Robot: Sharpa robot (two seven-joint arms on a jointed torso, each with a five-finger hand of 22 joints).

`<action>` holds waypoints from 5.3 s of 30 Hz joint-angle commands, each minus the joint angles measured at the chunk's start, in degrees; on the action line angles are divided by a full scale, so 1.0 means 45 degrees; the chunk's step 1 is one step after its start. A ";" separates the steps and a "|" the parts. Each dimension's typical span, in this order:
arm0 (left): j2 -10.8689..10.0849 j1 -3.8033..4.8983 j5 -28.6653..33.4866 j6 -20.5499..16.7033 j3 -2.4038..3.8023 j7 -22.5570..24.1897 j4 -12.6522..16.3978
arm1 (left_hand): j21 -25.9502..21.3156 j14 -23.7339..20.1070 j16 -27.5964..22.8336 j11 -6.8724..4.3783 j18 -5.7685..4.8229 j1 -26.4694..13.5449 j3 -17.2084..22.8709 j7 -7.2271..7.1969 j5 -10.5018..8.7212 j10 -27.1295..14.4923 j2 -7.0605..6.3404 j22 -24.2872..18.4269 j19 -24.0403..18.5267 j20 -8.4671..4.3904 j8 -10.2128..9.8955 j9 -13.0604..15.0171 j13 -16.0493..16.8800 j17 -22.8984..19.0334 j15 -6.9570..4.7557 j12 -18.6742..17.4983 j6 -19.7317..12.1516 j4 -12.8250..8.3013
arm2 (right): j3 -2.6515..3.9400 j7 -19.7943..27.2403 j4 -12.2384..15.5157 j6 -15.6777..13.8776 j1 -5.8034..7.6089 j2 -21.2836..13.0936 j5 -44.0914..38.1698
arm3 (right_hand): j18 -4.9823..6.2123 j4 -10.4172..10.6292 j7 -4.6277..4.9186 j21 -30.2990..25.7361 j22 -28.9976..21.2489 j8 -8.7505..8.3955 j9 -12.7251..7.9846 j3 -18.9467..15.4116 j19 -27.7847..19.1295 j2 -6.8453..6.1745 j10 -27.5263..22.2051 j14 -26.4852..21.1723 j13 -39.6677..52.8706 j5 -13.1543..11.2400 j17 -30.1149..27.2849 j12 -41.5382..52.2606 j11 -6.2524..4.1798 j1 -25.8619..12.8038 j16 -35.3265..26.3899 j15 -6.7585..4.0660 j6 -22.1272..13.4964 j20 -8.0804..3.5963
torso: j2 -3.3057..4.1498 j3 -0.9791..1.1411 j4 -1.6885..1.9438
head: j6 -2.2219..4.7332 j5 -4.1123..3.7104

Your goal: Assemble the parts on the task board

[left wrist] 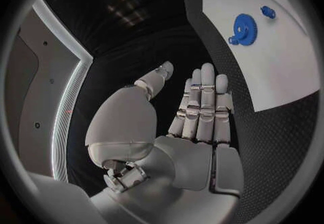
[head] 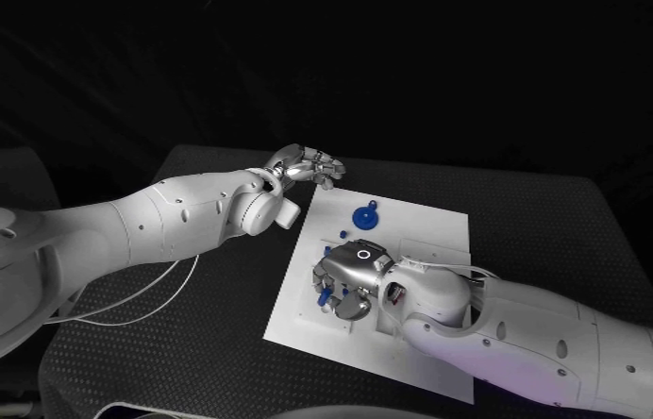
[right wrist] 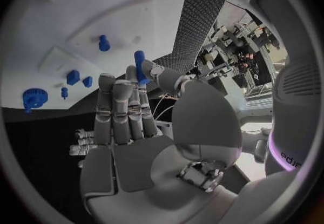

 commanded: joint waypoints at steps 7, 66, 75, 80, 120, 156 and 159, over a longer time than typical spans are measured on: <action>0.0067 0.0014 0.0063 0.0119 0.0009 0.0108 0.0061 | -0.0077 -0.0023 -0.0088 0.0007 0.0229 -0.0112 -0.0011 -0.0021 0.0025 -0.0076 0.0035 0.0102 -0.0005 0.0072 0.0069 -0.0017 0.0003 0.0028 0.0022 0.0022 -0.0097 0.0079 | -0.0129 0.0105 -0.0366 0.0291 -0.0201 0.0192 -0.0373 | 0.0184 -0.0012 0.0012 0.0035 0.0227 0.0017 0.0158 0.0092 0.0065 0.0119 0.0109 0.0013 0.0014 0.0077 0.0012 -0.0032 -0.0001 -0.0014 -0.0020 -0.0059 0.0058 0.0021 | -0.0009 0.0003 -0.0001 | -0.0081 0.0068; 0.0051 0.0015 0.0063 0.0188 0.0009 0.0043 0.0089 | -0.0115 -0.0026 -0.0141 0.0014 0.0227 -0.0128 -0.0009 -0.0014 0.0025 -0.0101 0.0021 0.0132 -0.0003 0.0076 0.0091 -0.0030 0.0006 0.0093 0.0028 0.0023 -0.0129 0.0121 | -0.0479 0.0080 -0.0698 -0.0162 -0.0287 0.0344 0.0157 | 0.0181 -0.0758 0.0728 -0.0047 0.0259 -0.0953 -0.0214 -0.1115 -0.0263 -0.0893 -0.1594 -0.0233 -0.0365 0.0812 0.0011 -0.1049 0.0674 -0.0820 -0.0217 0.0589 -0.1566 0.0199 | -0.0022 -0.0003 -0.0034 | -0.0108 0.0080; 0.0039 0.0015 0.0063 0.0213 0.0007 0.0023 0.0077 | -0.0119 -0.0020 -0.0145 0.0014 0.0229 -0.0120 -0.0006 -0.0014 0.0024 -0.0102 0.0020 0.0137 -0.0001 0.0075 0.0093 -0.0033 0.0007 0.0105 0.0026 0.0024 -0.0135 0.0121 | -0.0478 -0.0036 -0.0642 -0.0620 -0.0279 0.0208 0.0192 | 0.0184 -0.0880 0.0940 -0.0120 0.0225 -0.1245 -0.0356 -0.2322 -0.0440 -0.1086 -0.2610 -0.0390 -0.0742 0.0842 0.0038 -0.1026 0.0999 -0.0837 -0.0183 0.0906 -0.2303 0.0287 | -0.0011 0.0004 -0.0018 | -0.0071 0.0049; 0.0036 0.0015 0.0063 0.0216 0.0007 0.0023 0.0072 | -0.0121 -0.0017 -0.0146 0.0014 0.0230 -0.0117 -0.0004 -0.0013 0.0024 -0.0102 0.0021 0.0139 0.0001 0.0074 0.0095 -0.0033 0.0007 0.0110 0.0025 0.0025 -0.0136 0.0122 | -0.0477 -0.0069 -0.0403 -0.0773 -0.0212 -0.0043 0.0257 | 0.0184 -0.0858 0.0956 -0.0124 0.0221 -0.1229 -0.0354 -0.2336 -0.0429 -0.1091 -0.2616 -0.0383 -0.0759 0.0825 0.0038 -0.0976 0.0997 -0.0774 -0.0171 0.0905 -0.2300 0.0289 | -0.0017 0.0002 -0.0024 | -0.0054 0.0039; -0.0025 -0.0100 0.0224 0.0249 -0.0104 0.0068 -0.0143 | -0.0136 -0.0008 -0.0169 0.0009 0.0228 -0.0110 -0.0007 -0.0016 0.0023 -0.0093 0.0024 0.0160 0.0005 0.0075 0.0119 -0.0036 0.0015 0.0150 0.0024 0.0037 -0.0134 0.0128 | -0.0072 -0.3543 0.1873 0.3373 0.1803 -0.6189 1.1441 | 0.0184 0.2682 0.0056 0.0560 0.0281 -0.0642 0.0785 -0.2887 0.1125 -0.0294 -0.2885 0.0893 0.7778 0.0075 0.1110 1.0264 -0.0662 -0.3624 0.0887 -0.0696 -0.1216 -0.0658 | -0.0583 0.0240 -0.0456 | 0.0143 -0.1178; 0.0042 -0.0107 0.0224 0.0318 -0.0213 0.0043 0.0212 | -0.0157 -0.0017 -0.0205 0.0012 0.0220 -0.0163 -0.0030 -0.0014 0.0022 -0.0102 0.0024 0.0180 0.0001 0.0081 0.0135 -0.0044 0.0018 0.0189 0.0031 0.0038 -0.0145 0.0173 | -0.1147 -0.5374 0.1094 0.2739 0.0868 -0.4432 1.1254 | 0.0184 0.3992 -0.0130 0.1355 0.0279 -0.0523 0.1382 -0.3089 0.1153 -0.0562 -0.2771 0.0765 0.9071 0.0081 0.2402 1.1316 -0.0845 -0.5151 0.1828 -0.0869 -0.0928 -0.0975 | -0.0735 0.0131 -0.0545 | -0.0534 -0.1508; 0.0027 -0.0107 0.0224 0.0324 -0.0213 0.0038 0.0227 | -0.0160 -0.0018 -0.0209 0.0013 0.0219 -0.0169 -0.0033 -0.0013 0.0022 -0.0104 0.0023 0.0182 -0.0001 0.0081 0.0136 -0.0046 0.0018 0.0193 0.0032 0.0037 -0.0147 0.0179 | -0.1147 -0.5371 0.0964 0.2720 0.0775 -0.4321 1.1226 | 0.0184 0.4002 -0.0127 0.1369 0.0277 -0.0534 0.1391 -0.3093 0.1138 -0.0620 -0.2778 0.0762 0.9095 0.0082 0.2415 1.1325 -0.0842 -0.5169 0.1824 -0.0866 -0.0938 -0.0972 | -0.0730 0.0130 -0.0544 | -0.0516 -0.1491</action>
